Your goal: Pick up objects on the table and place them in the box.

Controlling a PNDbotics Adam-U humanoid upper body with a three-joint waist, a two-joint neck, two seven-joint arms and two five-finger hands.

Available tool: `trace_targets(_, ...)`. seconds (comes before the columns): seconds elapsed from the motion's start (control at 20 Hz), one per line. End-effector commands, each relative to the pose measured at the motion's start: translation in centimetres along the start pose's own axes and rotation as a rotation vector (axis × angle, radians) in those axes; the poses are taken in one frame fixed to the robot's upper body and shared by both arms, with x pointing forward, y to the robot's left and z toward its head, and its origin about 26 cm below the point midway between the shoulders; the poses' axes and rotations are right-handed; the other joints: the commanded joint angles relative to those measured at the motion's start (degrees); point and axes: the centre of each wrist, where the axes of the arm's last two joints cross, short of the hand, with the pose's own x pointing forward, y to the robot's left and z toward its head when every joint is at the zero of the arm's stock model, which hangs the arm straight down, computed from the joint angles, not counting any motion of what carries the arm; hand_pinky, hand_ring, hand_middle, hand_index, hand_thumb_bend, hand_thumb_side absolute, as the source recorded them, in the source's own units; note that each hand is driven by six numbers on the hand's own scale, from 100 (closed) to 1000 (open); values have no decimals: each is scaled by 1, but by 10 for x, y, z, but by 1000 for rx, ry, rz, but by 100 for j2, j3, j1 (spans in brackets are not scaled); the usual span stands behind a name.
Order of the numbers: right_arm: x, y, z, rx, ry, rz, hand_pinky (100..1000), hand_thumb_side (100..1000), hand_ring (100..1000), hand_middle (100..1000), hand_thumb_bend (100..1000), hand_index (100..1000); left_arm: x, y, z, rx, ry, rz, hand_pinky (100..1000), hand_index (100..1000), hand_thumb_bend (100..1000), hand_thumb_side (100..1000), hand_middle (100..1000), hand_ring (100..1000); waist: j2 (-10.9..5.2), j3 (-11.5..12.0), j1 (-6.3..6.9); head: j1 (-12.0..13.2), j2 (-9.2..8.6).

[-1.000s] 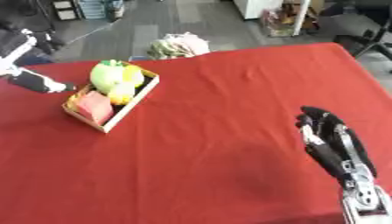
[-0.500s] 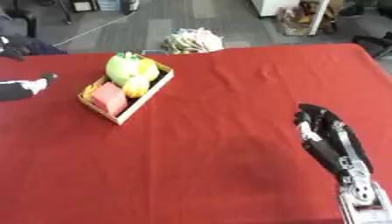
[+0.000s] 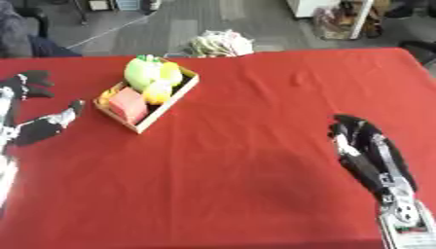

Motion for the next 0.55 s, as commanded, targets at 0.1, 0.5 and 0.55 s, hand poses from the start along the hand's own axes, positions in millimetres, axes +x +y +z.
trace_targets(0.1,3,-2,-2,10,-19,-1,750,428,685,642,100,786,12,-9,9,44,-17,103,749,768,554,234,600,596,-135,-9,5,75,26)
trace_targets(0.5,3,-1,-2,3,-16,-3,747,430,679,636,100,783,7,-13,11,36,2,248,748,766,552,240,598,594,-103,49,-19,81,26)
trace_targets(0.55,3,-1,-2,3,-16,-2,747,431,679,635,100,783,6,-13,11,35,5,264,748,765,551,240,597,593,-100,48,-21,86,26)
